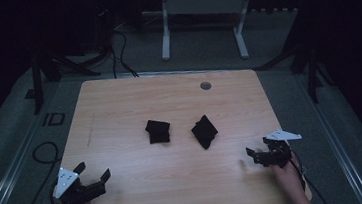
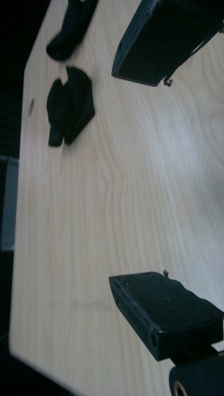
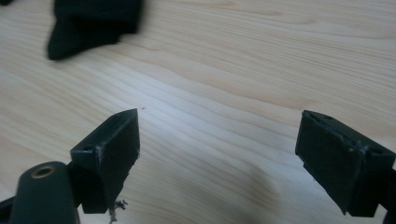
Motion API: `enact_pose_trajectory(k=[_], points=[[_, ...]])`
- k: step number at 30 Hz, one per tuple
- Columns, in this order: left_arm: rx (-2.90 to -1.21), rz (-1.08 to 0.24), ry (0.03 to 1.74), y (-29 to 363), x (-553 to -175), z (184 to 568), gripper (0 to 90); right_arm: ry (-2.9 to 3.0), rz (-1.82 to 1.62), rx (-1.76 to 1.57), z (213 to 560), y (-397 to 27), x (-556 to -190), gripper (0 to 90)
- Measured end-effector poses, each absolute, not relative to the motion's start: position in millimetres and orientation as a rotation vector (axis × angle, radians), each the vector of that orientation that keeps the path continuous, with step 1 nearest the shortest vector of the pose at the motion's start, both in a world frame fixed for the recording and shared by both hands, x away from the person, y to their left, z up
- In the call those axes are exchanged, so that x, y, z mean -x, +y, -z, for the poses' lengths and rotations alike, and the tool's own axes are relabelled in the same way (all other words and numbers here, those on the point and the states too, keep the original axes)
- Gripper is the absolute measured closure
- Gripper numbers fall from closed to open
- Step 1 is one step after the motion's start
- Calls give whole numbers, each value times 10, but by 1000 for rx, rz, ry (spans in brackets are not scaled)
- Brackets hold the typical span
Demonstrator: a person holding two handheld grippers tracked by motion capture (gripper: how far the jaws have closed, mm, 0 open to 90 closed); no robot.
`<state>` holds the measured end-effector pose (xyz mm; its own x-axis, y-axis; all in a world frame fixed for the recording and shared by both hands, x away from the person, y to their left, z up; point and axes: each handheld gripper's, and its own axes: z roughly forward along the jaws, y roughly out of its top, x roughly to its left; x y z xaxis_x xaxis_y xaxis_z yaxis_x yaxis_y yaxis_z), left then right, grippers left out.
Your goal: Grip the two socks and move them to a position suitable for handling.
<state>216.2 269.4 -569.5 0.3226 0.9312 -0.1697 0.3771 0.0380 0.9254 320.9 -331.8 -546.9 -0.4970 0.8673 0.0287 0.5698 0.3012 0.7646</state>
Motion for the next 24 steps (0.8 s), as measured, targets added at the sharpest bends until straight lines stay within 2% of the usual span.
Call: enact_pose_trajectory(k=[15, 24], points=[[-1694, -616, 1183, 2404, -2144, 5645, 31, 2373, -1109, -1147, 5314, -2595, -3600, 135], [-1706, -585, 1176, 2379, -2145, 5659, 32, 2424, -1107, -1076, 5222, -2129, -3891, 135]])
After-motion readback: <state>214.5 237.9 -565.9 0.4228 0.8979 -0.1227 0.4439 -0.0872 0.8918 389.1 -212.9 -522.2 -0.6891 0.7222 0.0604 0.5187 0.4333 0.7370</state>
